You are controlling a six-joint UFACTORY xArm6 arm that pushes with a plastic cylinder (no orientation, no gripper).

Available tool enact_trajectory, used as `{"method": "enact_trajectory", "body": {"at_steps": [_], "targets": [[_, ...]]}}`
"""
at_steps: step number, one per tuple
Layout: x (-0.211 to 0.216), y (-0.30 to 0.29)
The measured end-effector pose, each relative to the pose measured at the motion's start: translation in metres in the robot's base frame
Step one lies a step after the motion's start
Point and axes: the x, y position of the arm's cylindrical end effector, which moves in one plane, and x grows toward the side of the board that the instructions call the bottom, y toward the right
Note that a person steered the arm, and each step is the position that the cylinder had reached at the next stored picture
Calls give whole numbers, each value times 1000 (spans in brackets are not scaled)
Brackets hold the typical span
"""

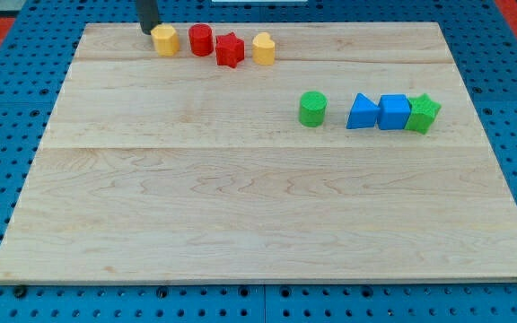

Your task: Push the yellow hexagon to the center

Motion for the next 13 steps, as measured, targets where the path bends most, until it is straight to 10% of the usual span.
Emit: {"method": "enact_trajectory", "body": {"at_steps": [2, 5, 7, 10, 13], "targets": [[63, -3], [2, -1], [109, 44], [18, -2], [82, 139]]}}
